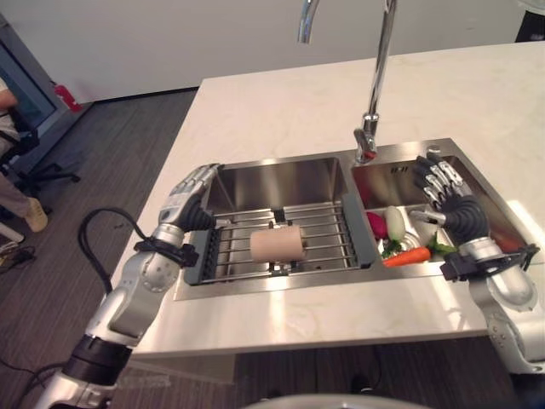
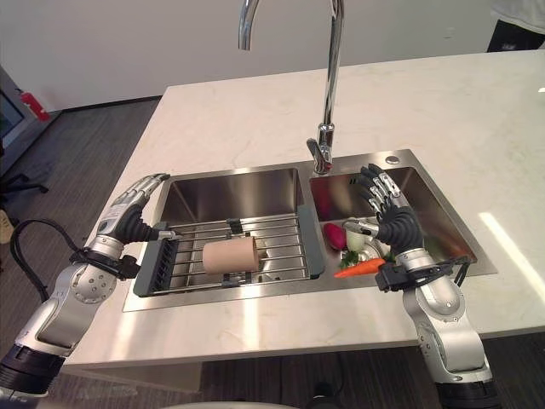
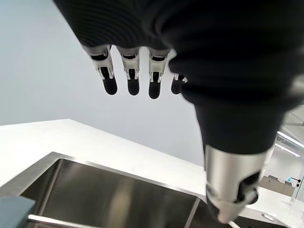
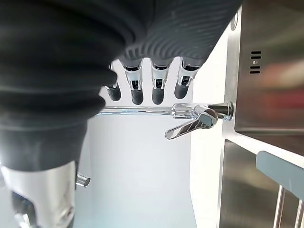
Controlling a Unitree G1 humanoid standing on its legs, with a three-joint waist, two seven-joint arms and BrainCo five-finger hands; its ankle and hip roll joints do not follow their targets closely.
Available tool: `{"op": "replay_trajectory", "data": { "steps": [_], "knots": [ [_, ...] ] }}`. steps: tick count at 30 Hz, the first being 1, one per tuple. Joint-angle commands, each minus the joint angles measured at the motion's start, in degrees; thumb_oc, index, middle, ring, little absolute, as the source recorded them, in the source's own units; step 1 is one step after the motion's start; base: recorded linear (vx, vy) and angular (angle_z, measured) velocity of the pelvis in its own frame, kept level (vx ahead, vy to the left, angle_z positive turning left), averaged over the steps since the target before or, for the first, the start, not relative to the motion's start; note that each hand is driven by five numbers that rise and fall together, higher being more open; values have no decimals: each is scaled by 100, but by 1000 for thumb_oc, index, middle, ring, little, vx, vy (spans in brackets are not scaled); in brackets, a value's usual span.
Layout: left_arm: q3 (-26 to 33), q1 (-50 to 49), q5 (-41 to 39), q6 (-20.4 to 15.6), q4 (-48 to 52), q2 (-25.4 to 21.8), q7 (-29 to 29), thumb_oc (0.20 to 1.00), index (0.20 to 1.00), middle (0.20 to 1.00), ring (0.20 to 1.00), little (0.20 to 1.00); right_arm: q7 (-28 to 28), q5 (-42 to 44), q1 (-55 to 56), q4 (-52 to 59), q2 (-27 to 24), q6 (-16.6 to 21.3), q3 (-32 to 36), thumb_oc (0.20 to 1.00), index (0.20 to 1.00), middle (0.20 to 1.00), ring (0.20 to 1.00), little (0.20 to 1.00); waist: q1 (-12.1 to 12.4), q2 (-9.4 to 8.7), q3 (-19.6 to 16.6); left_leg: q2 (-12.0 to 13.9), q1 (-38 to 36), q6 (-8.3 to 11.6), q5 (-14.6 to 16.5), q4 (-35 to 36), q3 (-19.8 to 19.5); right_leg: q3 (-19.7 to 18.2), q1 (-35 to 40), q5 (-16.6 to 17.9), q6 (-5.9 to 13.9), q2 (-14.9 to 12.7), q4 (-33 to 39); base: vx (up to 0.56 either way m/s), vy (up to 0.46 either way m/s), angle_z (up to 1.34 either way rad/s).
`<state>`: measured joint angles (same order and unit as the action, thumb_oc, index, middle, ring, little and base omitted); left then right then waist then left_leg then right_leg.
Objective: Place the dishes in the dishwasher.
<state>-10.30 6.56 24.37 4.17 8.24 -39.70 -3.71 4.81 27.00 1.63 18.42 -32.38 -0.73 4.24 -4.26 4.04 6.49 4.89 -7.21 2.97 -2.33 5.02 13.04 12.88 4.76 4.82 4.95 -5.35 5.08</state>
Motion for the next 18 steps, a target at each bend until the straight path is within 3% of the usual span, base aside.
{"op": "replay_trajectory", "data": {
  "steps": [1, 5, 18],
  "knots": [
    [33, 526, 260, 225, -189, -199, 226, 1000, 1000, 1000, 1000, 1000, 95, -33, -474, 83, 35, 286, -10, 1000, 1000, 1000, 1000, 1000, -31, -324, -127, -148, -183, -85, 393, -2, -97, -133, 278, -272, 226, -39, -8, 10, 11, -6],
    [-341, 857, 195, 308, -606, -231, 388, 1000, 1000, 1000, 1000, 1000, 150, -57, -583, 23, -10, 293, -84, 1000, 1000, 1000, 1000, 1000, -110, -314, -154, -149, -222, -94, 413, -2, -15, -217, 281, -268, 232, -15, -8, 14, 13, -10],
    [-661, 1030, 268, 356, -924, -160, 971, 1000, 1000, 1000, 1000, 1000, 408, -58, -586, 24, -55, 270, 46, 1000, 1000, 1000, 1000, 1000, -232, -309, -181, -117, -298, -98, 449, -2, 133, -357, 275, -278, 242, 34, -8, 2, 4, -7]
  ]
}}
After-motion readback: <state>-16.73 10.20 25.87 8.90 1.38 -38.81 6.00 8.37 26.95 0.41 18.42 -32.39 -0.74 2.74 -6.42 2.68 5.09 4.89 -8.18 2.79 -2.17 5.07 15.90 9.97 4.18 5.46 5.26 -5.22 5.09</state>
